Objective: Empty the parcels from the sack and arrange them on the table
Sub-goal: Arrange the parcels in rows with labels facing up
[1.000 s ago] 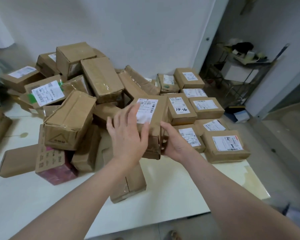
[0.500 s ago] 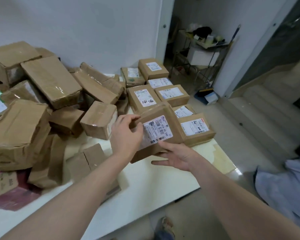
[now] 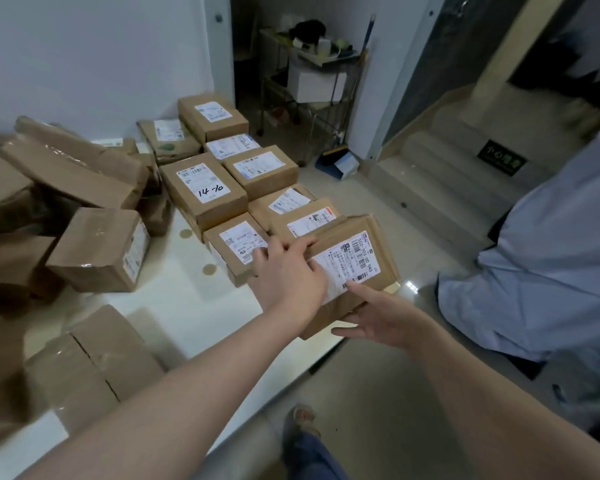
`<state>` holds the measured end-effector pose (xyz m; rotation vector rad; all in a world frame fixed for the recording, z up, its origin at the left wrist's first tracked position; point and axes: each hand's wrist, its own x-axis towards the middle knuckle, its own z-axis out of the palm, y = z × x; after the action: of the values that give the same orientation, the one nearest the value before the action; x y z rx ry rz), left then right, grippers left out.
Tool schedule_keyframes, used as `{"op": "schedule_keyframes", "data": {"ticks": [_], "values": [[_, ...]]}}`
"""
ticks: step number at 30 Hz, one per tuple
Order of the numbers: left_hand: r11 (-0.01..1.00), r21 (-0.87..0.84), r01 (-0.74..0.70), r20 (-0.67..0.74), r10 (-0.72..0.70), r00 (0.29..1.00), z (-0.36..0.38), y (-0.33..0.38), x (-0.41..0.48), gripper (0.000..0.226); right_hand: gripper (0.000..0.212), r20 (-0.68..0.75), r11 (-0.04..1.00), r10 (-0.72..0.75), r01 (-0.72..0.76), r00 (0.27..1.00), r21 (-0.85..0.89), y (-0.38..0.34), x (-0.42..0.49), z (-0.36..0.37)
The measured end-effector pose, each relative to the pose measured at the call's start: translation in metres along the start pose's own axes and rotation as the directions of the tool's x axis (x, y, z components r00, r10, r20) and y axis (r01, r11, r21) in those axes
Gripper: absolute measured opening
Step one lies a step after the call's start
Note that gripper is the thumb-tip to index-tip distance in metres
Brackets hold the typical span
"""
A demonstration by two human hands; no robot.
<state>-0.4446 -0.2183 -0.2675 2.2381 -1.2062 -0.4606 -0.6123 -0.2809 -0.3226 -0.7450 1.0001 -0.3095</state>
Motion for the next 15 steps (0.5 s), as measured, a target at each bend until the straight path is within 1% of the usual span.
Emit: {"op": "schedule_keyframes", "data": {"ticks": [4, 8, 10, 13, 14, 15], "values": [[0.99, -0.133, 0.042, 0.14, -0.023, 0.99, 0.022, 0.003, 0.007, 0.043, 0.048, -0.144, 0.997, 0.014, -0.002, 0.989, 0.082, 0.004, -0.004, -0.014], [0.963, -0.26, 0.078, 0.229, -0.017, 0.973, 0.041, 0.002, 0.024, 0.048, 0.051, -0.31, 0.994, 0.062, -0.031, 0.949, 0.103, 0.006, 0.003, -0.02], [0.945, -0.309, 0.106, 0.283, -0.015, 0.959, 0.045, -0.002, 0.033, 0.048, 0.05, -0.389, 0.997, 0.057, -0.032, 0.919, 0.07, 0.005, 0.009, -0.015], [0.91, -0.379, 0.169, 0.382, -0.013, 0.924, 0.045, -0.014, 0.038, 0.054, 0.044, -0.462, 1.0, 0.009, -0.004, 0.887, 0.011, 0.005, 0.025, -0.005], [0.91, -0.38, 0.168, 0.389, -0.008, 0.921, 0.043, -0.019, 0.038, 0.055, 0.047, -0.484, 1.0, -0.005, -0.004, 0.875, -0.018, 0.003, 0.029, -0.001], [0.915, -0.372, 0.157, 0.383, -0.003, 0.924, 0.041, -0.025, 0.038, 0.055, 0.054, -0.499, 0.999, -0.01, -0.011, 0.867, -0.04, 0.001, 0.034, 0.004]]}}
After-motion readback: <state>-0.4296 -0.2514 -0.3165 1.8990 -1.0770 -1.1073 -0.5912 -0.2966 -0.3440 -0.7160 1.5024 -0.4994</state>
